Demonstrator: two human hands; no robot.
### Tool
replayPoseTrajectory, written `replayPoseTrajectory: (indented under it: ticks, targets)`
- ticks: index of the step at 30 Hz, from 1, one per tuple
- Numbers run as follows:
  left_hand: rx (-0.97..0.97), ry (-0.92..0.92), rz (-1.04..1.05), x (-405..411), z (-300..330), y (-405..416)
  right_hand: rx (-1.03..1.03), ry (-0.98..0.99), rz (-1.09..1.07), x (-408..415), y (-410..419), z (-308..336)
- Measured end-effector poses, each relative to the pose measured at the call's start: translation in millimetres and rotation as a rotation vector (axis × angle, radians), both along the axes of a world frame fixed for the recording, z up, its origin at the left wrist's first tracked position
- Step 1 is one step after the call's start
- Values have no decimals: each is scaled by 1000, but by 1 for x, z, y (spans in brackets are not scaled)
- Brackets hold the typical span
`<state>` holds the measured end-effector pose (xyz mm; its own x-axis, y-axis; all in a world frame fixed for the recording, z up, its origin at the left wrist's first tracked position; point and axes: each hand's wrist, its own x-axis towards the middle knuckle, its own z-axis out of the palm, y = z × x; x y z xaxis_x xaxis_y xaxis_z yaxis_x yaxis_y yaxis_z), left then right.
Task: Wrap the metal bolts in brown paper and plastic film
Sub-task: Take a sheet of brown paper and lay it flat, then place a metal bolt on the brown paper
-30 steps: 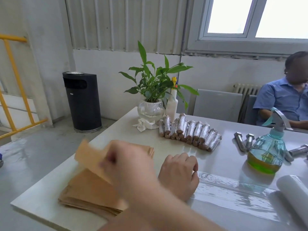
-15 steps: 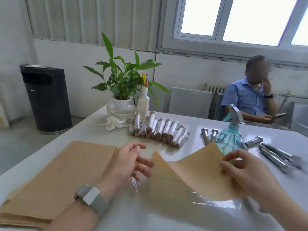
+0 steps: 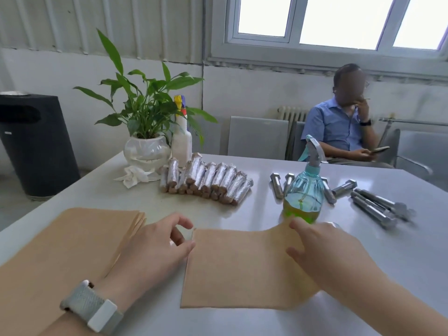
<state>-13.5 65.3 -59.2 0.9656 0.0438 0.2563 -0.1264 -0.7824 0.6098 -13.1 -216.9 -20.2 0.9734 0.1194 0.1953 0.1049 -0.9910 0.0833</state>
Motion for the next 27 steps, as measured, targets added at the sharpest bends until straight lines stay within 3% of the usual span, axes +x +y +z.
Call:
replayPoseTrajectory:
  ticks: [4,6,9,13,18,27]
  targets:
    - [107,-90,44,0,-2,1,-229,-15,19,-4,1,8]
    - [101,-153,-56,0,-2,4,-236,-27,-1,0,-7,18]
    - [117,-129,-302,-2,2,3,-125,-66,-116,26,-47,40]
    - [200,-45,-454,0,-1,4,35,21,-331,79,-132,51]
    - [310,28,-493,9,-10,10,165,74,-505,105,-204,29]
    - [307,50,-503,14,-15,13,359,-53,-607,115,-214,3]
